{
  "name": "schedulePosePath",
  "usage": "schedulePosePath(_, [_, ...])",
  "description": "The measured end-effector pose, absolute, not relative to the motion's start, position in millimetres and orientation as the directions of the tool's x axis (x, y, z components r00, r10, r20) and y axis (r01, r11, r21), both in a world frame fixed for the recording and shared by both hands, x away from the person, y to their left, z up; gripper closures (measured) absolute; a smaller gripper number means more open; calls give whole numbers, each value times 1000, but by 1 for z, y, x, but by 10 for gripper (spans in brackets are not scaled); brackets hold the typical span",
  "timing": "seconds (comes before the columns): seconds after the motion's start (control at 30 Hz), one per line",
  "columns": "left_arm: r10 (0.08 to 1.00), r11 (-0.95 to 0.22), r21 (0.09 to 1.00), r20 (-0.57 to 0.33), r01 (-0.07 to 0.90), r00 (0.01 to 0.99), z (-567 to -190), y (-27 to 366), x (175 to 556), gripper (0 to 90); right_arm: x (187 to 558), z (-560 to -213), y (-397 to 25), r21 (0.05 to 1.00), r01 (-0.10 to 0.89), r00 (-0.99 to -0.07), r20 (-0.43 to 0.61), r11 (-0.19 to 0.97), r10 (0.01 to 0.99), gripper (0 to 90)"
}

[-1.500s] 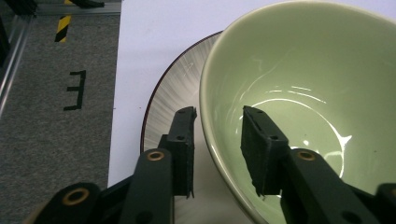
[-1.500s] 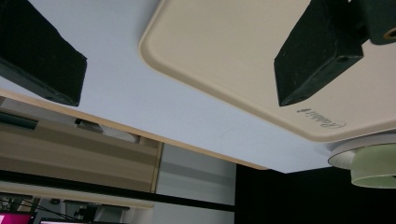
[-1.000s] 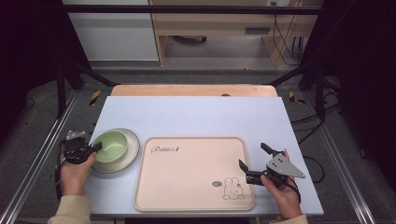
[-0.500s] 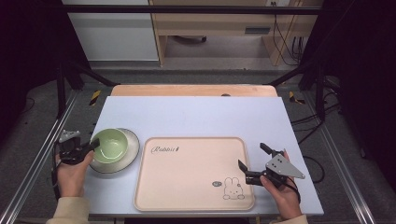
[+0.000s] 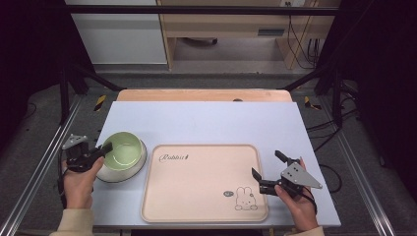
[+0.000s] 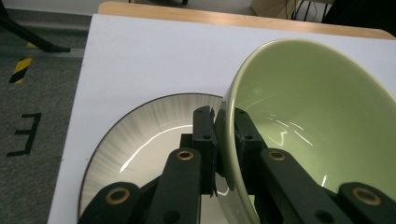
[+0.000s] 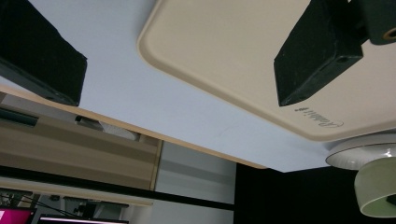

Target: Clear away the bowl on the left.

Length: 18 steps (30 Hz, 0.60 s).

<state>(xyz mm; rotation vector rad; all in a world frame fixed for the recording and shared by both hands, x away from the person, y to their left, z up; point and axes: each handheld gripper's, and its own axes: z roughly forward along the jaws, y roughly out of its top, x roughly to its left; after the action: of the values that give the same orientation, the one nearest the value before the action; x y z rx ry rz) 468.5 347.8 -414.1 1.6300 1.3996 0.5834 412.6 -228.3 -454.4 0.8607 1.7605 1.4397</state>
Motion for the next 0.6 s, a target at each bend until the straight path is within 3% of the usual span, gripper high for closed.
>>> schedulePosePath(0.6, [929, 8, 845, -205, 535, 309, -420, 322, 467, 826, 412, -451, -236, 990, 53, -497, -85, 128, 863, 20])
